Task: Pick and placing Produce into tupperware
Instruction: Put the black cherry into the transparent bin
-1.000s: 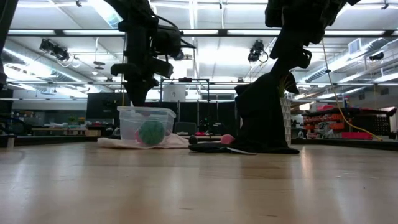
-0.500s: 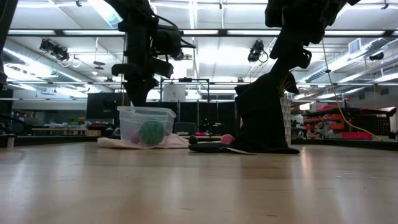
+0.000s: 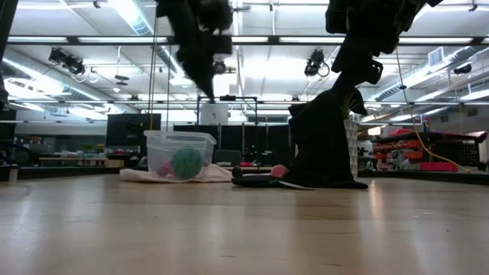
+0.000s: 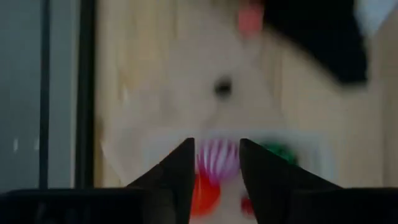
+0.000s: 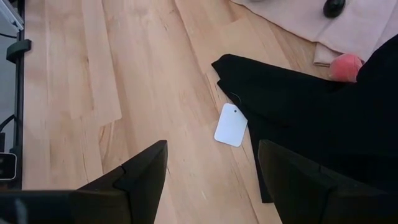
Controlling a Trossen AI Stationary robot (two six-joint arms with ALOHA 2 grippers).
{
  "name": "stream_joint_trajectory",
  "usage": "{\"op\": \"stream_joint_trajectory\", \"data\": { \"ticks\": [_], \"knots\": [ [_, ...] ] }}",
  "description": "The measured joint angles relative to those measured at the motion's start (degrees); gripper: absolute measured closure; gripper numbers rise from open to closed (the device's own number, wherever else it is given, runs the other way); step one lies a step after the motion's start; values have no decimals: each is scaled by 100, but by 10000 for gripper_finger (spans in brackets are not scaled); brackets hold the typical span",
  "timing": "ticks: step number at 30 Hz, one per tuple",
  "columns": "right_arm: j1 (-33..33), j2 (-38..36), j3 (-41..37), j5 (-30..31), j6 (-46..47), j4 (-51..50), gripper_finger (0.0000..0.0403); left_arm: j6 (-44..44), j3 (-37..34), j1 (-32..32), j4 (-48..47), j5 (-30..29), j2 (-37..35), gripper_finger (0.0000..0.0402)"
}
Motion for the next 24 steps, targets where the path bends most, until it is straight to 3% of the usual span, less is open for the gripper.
{"op": "stream_joint_trajectory", "data": {
  "ticks": [5,12,16,19,24],
  "knots": [
    [2,0,0,-1,0,2,144,41,752,12,364,237,146,222],
    [1,0,0,0,11,18,144,399,2696,89,-819,21,1148,190],
    [0,0,0,0,51,17,144,409,3756,250,-1849,299,1921,192],
    [1,0,0,0,76,15,144,408,4115,323,-2166,495,2283,196],
    [1,0,0,0,144,17,144,550,4127,264,-2164,516,2684,194]
  ]
}}
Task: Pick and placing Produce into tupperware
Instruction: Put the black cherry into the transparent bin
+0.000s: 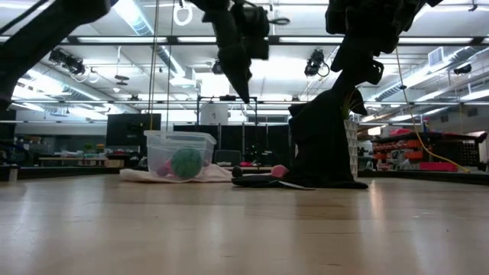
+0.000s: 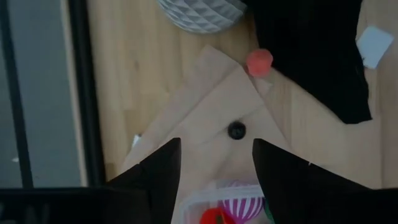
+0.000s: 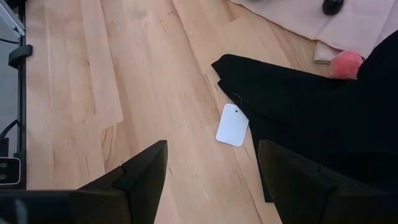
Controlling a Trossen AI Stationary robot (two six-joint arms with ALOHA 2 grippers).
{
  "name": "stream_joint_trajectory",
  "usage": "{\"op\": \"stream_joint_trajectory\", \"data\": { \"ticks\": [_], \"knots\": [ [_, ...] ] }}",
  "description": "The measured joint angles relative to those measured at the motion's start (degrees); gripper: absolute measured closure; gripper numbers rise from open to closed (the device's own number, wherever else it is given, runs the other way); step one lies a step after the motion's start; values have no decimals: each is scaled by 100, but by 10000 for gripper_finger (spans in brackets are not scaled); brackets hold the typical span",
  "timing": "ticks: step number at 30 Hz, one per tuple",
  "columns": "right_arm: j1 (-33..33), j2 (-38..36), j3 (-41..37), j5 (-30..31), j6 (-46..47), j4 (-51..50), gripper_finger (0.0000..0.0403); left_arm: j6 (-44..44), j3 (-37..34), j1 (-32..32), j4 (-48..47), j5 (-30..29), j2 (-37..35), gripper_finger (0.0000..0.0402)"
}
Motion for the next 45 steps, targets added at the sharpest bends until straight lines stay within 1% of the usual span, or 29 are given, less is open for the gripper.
{"op": "stream_joint_trajectory", "data": {
  "ticks": [6,14,19,26,32,39,45],
  "knots": [
    [-1,0,0,0,0,-1,144,-6,-2,-144,-33,-8,441,193],
    [1,0,0,0,-2,1,144,-192,-7,-230,-94,4,846,190],
    [1,0,0,0,-2,5,144,-462,3,-190,-33,-8,925,189],
    [1,0,0,0,0,20,144,-600,-5,-88,-47,31,993,182],
    [1,0,0,-1,0,21,144,-630,-2,-58,-2,83,1093,182],
    [1,0,0,-2,22,22,144,-620,-5,-49,-227,170,1206,177],
    [1,0,0,-1,22,22,144,-690,-11,58,-190,506,1276,169]
  ]
}}
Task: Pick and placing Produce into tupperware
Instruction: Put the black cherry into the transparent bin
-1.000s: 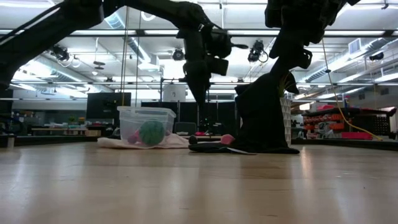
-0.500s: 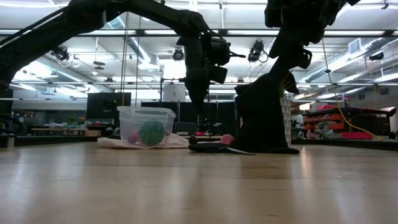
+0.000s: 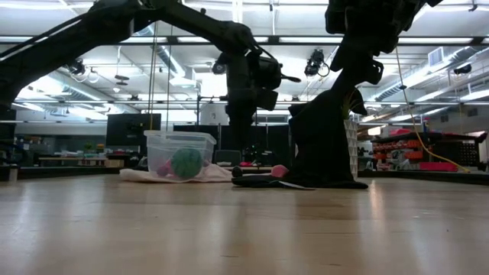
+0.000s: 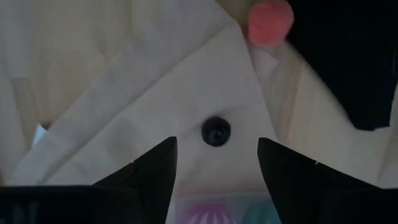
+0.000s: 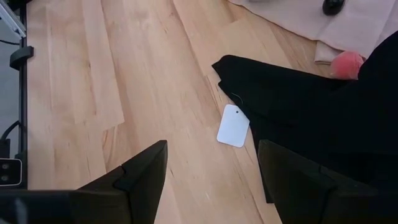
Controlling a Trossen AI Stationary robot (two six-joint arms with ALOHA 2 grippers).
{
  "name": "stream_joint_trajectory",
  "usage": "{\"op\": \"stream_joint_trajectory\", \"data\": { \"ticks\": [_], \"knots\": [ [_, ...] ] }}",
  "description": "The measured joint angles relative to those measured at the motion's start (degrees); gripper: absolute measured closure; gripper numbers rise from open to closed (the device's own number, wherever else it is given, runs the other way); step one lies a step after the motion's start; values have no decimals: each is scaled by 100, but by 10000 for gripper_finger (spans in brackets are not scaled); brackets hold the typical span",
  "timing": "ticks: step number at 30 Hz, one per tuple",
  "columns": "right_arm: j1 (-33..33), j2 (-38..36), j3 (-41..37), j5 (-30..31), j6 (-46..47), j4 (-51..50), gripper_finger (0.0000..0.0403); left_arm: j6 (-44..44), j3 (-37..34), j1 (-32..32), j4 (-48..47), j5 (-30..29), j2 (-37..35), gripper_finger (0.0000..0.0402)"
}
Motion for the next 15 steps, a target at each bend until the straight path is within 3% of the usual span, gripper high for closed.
{"op": "stream_joint_trajectory", "data": {
  "ticks": [6,15],
  "knots": [
    [0,0,0,0,42,1,144,-62,-14,102,24,20,0,171],
    [0,0,0,35,44,1,144,-226,-975,25,269,-32,-2,173]
  ]
}}
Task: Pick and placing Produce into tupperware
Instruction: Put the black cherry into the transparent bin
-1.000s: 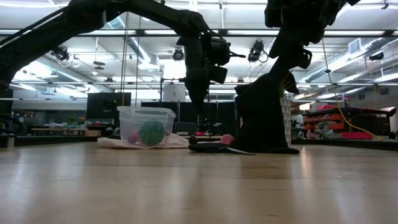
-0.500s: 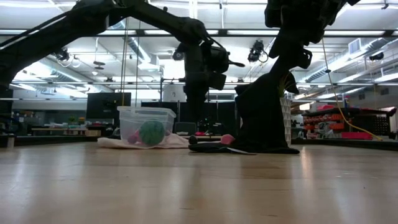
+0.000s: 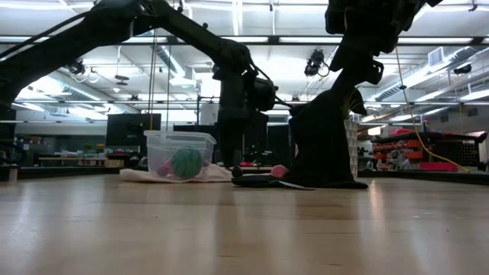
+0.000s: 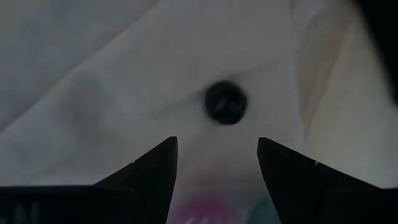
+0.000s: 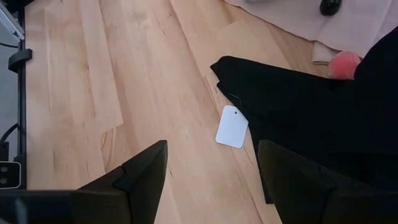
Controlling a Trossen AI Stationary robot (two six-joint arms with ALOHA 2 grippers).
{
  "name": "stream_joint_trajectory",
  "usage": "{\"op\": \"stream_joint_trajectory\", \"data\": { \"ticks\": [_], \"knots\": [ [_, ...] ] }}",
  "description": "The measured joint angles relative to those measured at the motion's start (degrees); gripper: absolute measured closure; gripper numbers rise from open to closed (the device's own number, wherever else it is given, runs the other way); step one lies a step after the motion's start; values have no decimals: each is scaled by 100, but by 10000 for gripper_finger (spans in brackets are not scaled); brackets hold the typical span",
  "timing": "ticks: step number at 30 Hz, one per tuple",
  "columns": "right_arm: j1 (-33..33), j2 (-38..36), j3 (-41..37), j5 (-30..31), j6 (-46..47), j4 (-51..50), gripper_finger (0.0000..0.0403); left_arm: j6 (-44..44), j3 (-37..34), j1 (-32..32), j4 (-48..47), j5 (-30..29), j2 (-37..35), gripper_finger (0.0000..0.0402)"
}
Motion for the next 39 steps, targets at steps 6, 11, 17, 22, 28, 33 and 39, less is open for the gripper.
{"op": "stream_joint_trajectory", "data": {
  "ticks": [6,11,17,22,28,33,39],
  "knots": [
    [0,0,0,5,-3,0,144,1,-151,-271,513,-192,-2,174],
    [0,0,0,5,85,0,144,1,-151,-414,752,-494,-2,182],
    [0,0,0,5,107,0,144,3,-151,-358,618,-508,-2,191],
    [0,0,0,5,107,0,144,3,-151,-270,467,-412,-4,188],
    [0,0,0,5,103,1,144,5,-151,-264,483,-256,-7,192],
    [0,0,0,6,101,1,144,8,-151,-270,520,-201,-7,200],
    [0,0,0,5,103,2,144,11,-151,-265,539,-202,-8,202]
  ]
}}
